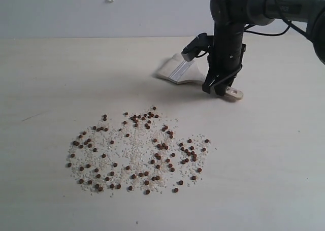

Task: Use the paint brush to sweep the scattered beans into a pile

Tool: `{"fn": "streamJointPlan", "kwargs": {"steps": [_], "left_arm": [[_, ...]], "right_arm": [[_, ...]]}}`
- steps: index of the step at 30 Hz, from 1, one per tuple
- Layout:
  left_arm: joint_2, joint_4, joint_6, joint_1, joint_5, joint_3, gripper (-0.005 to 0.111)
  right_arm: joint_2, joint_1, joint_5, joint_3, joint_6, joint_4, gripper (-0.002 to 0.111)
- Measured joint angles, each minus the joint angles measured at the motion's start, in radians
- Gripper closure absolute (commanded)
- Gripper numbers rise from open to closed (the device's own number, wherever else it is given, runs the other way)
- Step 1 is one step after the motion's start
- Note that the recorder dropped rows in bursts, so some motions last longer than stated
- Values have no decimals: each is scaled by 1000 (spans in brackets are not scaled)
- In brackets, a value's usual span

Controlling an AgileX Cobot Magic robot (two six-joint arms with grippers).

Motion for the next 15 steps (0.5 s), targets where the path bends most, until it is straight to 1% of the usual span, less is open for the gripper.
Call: {"fn": "streamJointPlan", "kwargs": {"steps": [8, 15], "left_arm": [[0, 0, 0, 0, 0, 0, 107], [0, 0, 0, 0, 0, 0, 107]], "right_arm": [[-78, 0, -4, 2, 49, 0, 108], [-91, 0, 75, 2, 54, 47, 108]]}}
